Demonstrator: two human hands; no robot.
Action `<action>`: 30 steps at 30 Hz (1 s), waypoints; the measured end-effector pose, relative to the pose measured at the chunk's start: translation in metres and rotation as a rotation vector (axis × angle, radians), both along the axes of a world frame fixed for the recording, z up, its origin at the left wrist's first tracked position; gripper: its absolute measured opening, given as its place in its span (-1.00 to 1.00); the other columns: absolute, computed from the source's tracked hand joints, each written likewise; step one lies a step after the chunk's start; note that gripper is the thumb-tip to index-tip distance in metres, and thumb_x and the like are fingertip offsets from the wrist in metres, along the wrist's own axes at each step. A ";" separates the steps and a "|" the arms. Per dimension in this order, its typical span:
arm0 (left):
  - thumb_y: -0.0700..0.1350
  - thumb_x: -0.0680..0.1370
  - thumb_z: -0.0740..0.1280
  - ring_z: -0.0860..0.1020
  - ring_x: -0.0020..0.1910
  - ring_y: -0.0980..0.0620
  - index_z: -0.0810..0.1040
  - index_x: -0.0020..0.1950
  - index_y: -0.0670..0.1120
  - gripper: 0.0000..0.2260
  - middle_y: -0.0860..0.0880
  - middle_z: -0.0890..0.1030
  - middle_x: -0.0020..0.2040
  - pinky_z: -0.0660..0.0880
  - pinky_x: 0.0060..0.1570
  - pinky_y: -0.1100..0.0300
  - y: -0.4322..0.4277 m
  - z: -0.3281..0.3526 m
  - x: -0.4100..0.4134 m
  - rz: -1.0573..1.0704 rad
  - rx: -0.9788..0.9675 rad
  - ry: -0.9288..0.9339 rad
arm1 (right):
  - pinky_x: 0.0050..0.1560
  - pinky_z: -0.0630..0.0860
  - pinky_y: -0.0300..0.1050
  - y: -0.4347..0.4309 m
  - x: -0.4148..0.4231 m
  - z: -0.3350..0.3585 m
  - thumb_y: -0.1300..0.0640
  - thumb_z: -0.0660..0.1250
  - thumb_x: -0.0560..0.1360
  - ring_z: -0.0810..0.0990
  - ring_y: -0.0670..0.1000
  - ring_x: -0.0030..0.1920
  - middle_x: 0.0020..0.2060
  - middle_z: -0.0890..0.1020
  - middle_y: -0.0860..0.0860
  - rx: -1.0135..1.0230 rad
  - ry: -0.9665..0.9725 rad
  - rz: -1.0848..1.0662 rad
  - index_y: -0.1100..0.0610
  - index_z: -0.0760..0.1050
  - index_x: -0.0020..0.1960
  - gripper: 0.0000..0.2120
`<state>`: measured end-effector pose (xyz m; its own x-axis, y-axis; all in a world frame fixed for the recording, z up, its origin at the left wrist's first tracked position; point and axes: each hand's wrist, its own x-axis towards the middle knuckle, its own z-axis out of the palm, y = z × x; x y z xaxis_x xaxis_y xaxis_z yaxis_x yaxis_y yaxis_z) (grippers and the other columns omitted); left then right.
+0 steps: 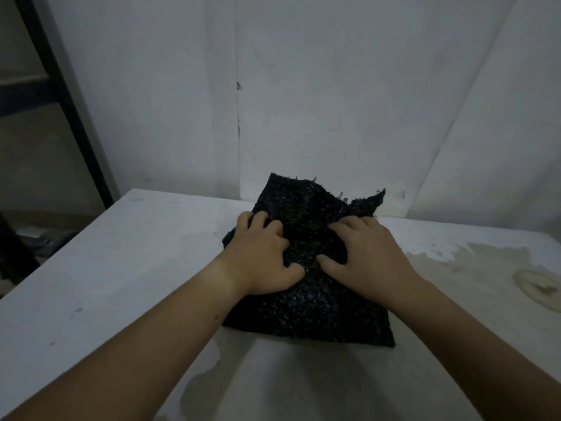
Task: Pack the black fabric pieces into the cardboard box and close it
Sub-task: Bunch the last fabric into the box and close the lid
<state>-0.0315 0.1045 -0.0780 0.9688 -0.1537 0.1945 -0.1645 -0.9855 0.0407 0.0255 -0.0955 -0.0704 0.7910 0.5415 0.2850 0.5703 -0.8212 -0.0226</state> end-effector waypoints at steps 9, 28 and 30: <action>0.25 0.48 0.03 -0.01 0.60 -0.11 0.66 0.03 -0.08 -0.45 0.00 0.37 0.49 -0.22 0.50 -0.15 0.001 -0.011 -0.004 -0.031 -0.004 -0.115 | 0.52 -0.01 0.12 0.007 0.007 -0.001 -0.20 0.07 0.34 0.16 0.21 0.48 0.34 0.51 -0.13 -0.138 0.077 0.074 -0.05 0.45 0.41 -0.32; 0.34 0.41 -0.02 0.30 0.19 -0.12 0.53 -0.22 0.00 -0.49 0.10 0.35 -0.21 -0.10 0.47 -0.17 -0.004 0.002 0.011 0.031 0.045 0.047 | 0.27 0.23 0.02 -0.001 0.014 -0.008 -0.22 0.21 0.33 0.36 0.10 0.32 0.17 0.55 -0.11 0.106 -0.139 0.156 -0.04 0.52 0.28 -0.43; 0.37 0.39 -0.04 0.28 0.25 -0.15 0.65 -0.05 -0.01 -0.38 0.05 0.41 -0.09 -0.10 0.47 -0.17 -0.007 0.006 0.016 0.041 0.068 0.112 | 0.33 0.15 0.03 0.000 0.014 -0.007 -0.23 0.14 0.33 0.31 0.13 0.37 0.20 0.57 -0.13 0.035 -0.098 0.145 -0.04 0.52 0.31 -0.39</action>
<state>-0.0158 0.0973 -0.0722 0.9896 -0.1229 0.0754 -0.1224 -0.9924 -0.0107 0.0400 -0.0956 -0.0770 0.6728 0.6364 0.3773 0.6836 -0.7298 0.0120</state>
